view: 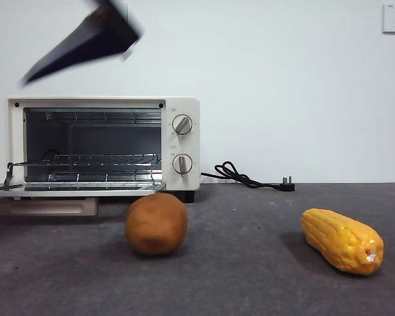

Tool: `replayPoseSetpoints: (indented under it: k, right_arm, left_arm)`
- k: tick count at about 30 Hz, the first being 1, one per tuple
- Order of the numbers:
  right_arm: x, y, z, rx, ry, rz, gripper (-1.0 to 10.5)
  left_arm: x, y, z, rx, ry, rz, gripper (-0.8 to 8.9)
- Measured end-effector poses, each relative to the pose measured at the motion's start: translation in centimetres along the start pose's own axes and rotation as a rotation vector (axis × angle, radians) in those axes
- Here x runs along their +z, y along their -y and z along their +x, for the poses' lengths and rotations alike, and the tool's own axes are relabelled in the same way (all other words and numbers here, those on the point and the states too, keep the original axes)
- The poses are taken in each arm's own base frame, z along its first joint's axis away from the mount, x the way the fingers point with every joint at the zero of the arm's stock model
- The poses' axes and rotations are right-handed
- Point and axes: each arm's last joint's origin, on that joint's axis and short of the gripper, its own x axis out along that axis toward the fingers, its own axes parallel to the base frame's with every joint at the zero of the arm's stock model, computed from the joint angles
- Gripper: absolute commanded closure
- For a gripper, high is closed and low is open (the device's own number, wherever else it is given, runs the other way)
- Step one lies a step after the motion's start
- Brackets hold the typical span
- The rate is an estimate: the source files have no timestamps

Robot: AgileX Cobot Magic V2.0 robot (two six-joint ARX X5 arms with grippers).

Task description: Take the eggplant from the table,put the eggplant in the oven

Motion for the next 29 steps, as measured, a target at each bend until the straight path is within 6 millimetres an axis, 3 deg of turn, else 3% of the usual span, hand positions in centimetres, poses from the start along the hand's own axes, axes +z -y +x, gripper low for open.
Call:
replayPoseSetpoints:
  k: [7,15,21,29]
  right_arm:
    - [-0.9,0.3,5.7,0.003,-0.022,0.069,4.4]
    - [-1.1,0.7,9.6,-0.015,-0.044,0.107,4.4]
    - [0.2,-0.2,11.7,-0.061,-0.060,0.090,4.4]
    - [-0.2,0.9,13.6,-0.186,-0.152,0.081,4.4]
  left_arm:
    - [-0.7,0.2,-0.7,-0.003,-0.036,-0.005,8.19]
    - [-0.7,0.2,-0.8,-0.004,-0.035,-0.005,8.19]
    - [-0.7,0.2,-0.8,-0.003,-0.035,-0.005,8.19]
    - [-0.7,0.2,-0.8,-0.031,-0.033,0.003,8.19]
